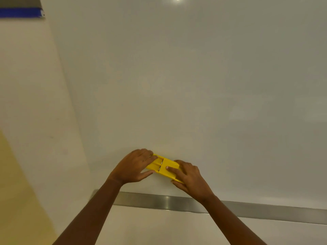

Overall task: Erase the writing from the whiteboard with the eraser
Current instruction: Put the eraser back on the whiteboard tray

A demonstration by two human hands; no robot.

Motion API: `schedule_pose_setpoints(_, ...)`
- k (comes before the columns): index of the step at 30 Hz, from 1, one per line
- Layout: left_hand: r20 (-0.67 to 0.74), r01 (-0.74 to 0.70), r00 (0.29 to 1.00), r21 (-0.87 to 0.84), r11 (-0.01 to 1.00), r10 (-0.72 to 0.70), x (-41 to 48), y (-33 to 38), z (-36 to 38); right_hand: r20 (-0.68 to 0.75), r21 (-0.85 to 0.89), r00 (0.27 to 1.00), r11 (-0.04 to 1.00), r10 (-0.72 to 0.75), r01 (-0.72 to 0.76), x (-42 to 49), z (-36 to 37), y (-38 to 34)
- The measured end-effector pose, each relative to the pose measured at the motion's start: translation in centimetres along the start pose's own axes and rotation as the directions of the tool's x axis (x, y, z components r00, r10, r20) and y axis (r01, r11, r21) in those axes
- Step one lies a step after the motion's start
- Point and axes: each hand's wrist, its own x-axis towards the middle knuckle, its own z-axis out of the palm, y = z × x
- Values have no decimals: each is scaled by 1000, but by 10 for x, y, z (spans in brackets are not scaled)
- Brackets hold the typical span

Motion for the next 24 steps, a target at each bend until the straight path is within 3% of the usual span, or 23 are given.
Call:
schedule_pose_setpoints(8,39,-44,998,-31,999,45,-36,6,44,106,-40,992,997,-68,72,-12,45,-20)
schedule_pose_setpoints(14,54,61,997,-108,992,-55,-59,9,86,186,38,981,998,-63,56,-18,83,-26)
schedule_pose_setpoints(19,99,148,986,-179,973,-132,-75,10,112,225,-45,966,989,-129,143,-19,113,-25)
schedule_pose_setpoints(24,84,162,985,-172,972,-149,-84,6,126,253,-30,963,994,-95,106,-24,130,-28)
